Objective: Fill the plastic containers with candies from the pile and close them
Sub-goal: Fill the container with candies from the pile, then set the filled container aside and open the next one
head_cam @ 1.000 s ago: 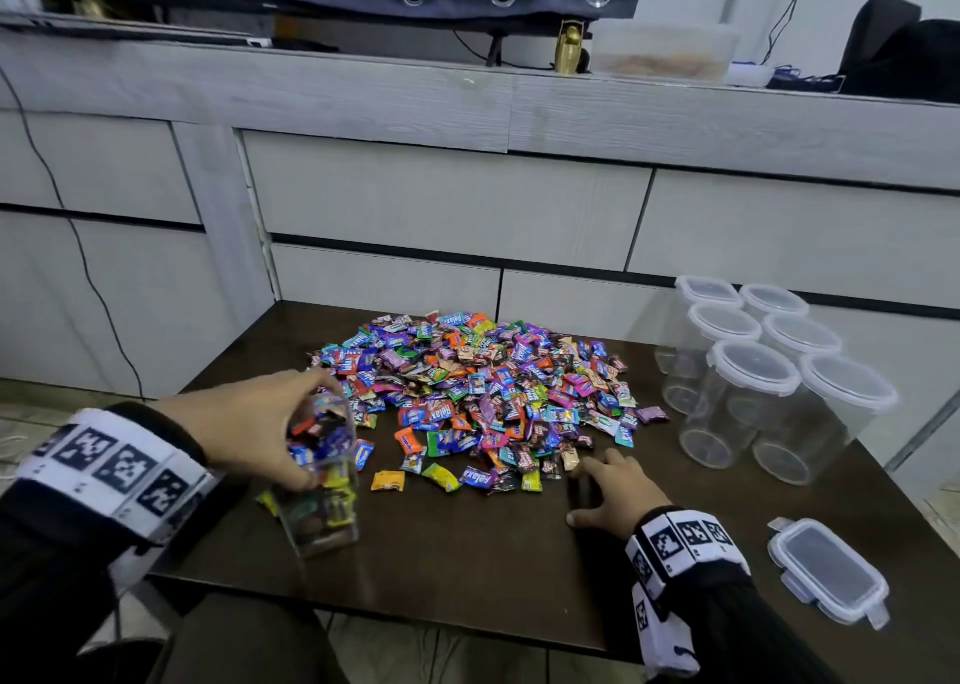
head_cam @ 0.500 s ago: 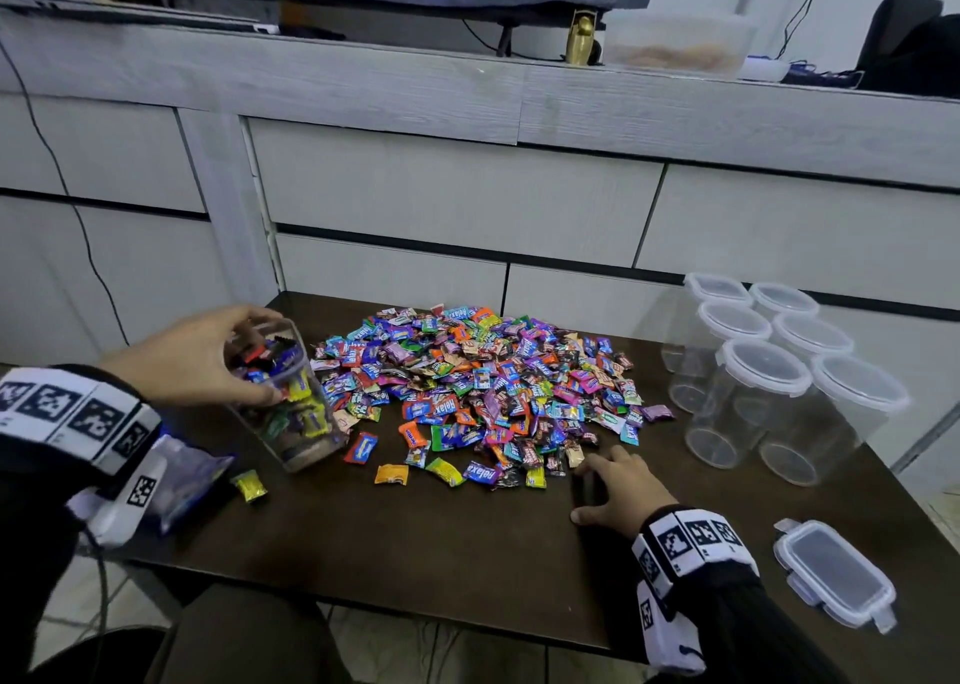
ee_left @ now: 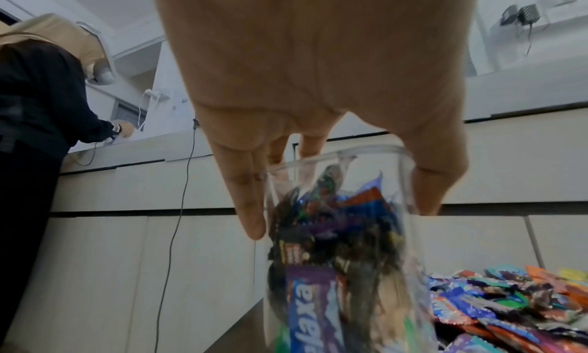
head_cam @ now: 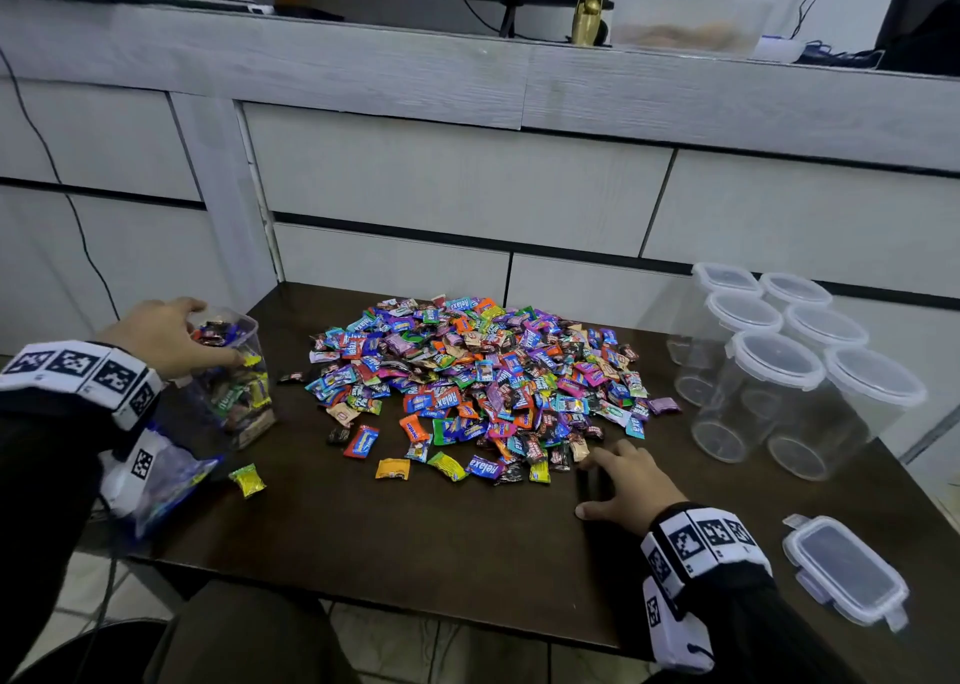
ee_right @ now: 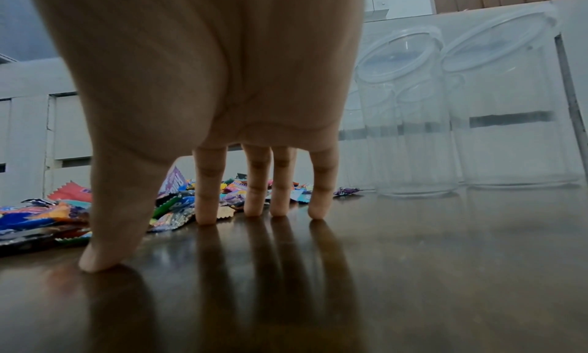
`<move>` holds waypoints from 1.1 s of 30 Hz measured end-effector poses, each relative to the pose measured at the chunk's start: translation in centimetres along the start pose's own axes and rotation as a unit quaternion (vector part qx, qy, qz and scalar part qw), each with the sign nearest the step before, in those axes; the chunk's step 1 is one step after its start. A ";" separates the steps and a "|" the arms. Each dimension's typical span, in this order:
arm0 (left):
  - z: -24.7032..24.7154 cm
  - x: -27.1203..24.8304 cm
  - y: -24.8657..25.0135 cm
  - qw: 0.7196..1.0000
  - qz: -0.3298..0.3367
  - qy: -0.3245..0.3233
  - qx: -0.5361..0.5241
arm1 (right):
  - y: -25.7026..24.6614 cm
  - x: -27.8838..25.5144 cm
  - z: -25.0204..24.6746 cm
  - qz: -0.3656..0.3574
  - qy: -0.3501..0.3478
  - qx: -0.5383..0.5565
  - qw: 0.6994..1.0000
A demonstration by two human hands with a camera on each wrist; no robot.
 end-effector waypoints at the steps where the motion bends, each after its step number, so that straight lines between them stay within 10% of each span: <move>1: 0.1 0.2 -0.1 1.000 -0.005 0.006 0.001 | 0.0 0.0 0.0 0.000 0.000 0.003 1.000; 10: -0.8 -1.6 3.3 0.994 0.020 0.071 0.080 | -0.5 -0.9 -1.6 -0.023 0.014 0.034 0.999; 14: -0.1 -5.9 10.1 0.971 0.193 0.145 -0.006 | -0.7 -2.2 -7.1 -0.110 0.236 0.088 0.961; 19: 4.4 -11.0 19.2 0.936 0.350 0.031 -0.007 | 1.4 -2.8 -13.8 -0.063 0.424 0.033 0.903; 25: 8.8 -13.8 24.7 0.897 0.422 -0.095 0.088 | 6.1 -2.0 -15.2 0.168 0.316 -0.145 0.923; 33: 10.9 -14.1 24.9 0.881 0.441 -0.128 0.113 | 6.7 -2.6 -14.1 0.125 0.314 -0.223 0.914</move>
Point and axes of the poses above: each hand's wrist, its own x-axis towards the middle knuckle, its own z-axis out of the palm, y = z × x, the point moved 1 cm from there along x, towards the middle knuckle, and after that the axes turned 12 degrees about x, right-handed, at the moved point
